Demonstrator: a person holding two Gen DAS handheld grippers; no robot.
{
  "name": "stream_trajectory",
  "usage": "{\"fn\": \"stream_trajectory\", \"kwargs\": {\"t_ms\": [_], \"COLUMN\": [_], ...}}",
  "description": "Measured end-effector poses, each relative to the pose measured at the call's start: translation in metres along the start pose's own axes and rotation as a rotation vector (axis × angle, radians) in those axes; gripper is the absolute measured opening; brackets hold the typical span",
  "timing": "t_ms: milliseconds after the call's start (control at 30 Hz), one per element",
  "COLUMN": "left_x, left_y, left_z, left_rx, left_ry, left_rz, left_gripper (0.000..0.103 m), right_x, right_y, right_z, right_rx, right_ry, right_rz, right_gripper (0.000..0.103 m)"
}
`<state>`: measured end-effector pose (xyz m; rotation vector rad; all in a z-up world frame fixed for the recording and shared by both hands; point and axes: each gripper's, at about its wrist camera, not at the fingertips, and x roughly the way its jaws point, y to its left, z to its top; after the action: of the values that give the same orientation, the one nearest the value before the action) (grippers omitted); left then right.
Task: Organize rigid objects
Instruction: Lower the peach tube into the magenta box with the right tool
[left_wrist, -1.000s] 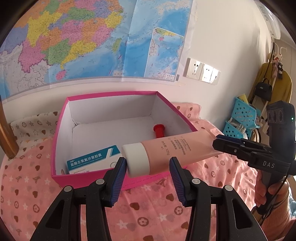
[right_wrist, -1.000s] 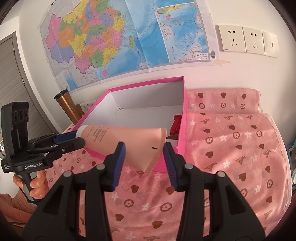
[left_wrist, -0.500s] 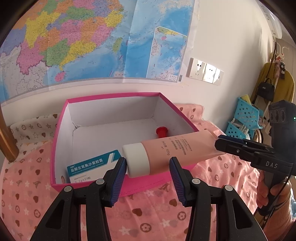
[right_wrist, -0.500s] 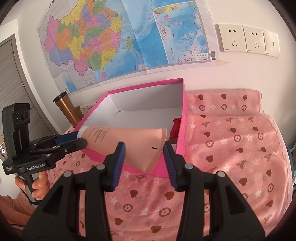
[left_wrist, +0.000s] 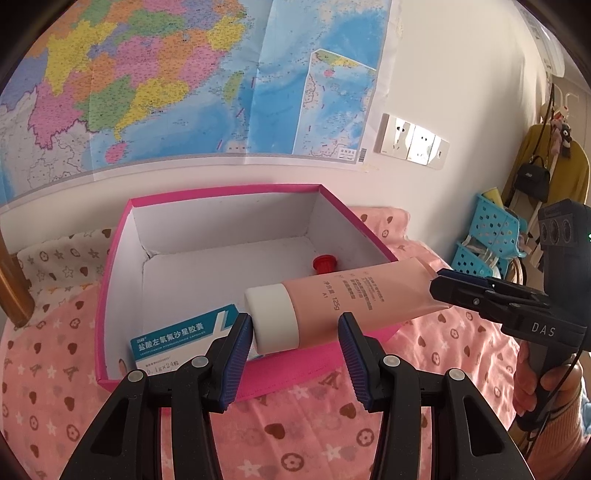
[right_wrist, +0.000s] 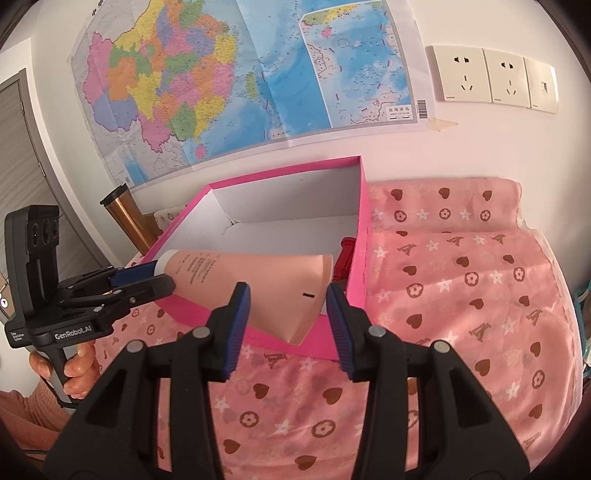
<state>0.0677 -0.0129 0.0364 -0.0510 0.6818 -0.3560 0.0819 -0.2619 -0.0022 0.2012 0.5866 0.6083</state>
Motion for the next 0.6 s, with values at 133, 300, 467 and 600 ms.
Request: {"fn": "stream_trajectory", "kwargs": {"t_ms": [133,300,467,600], "left_x": [0.004,0.010,0.013,0.015], "left_y": [0.003,0.007,0.009,0.011], "left_z": [0.003,0.004,0.005,0.006], "left_rx": [-0.010,-0.021,-0.028,-0.029], "left_ry": [0.006,0.012,0.017,0.019], "left_rz": [-0.007,-0.011,-0.013,-0.013], "left_gripper": [0.048,0.048,0.048,0.048], "right_x": [0.001,0.004,0.006,0.006], "right_y": [-0.001,-0.002,-0.002,-0.002], "right_z": [0.001,0.005,0.008,0.008], "right_rx": [-0.002,-0.004,-0.004,-0.005], "right_ry": [-0.002,0.000,0.000,0.002], "right_rz": [0.000,-0.002,-0.006,-0.006], "right_gripper": [0.046,0.046,0.046,0.046]}}
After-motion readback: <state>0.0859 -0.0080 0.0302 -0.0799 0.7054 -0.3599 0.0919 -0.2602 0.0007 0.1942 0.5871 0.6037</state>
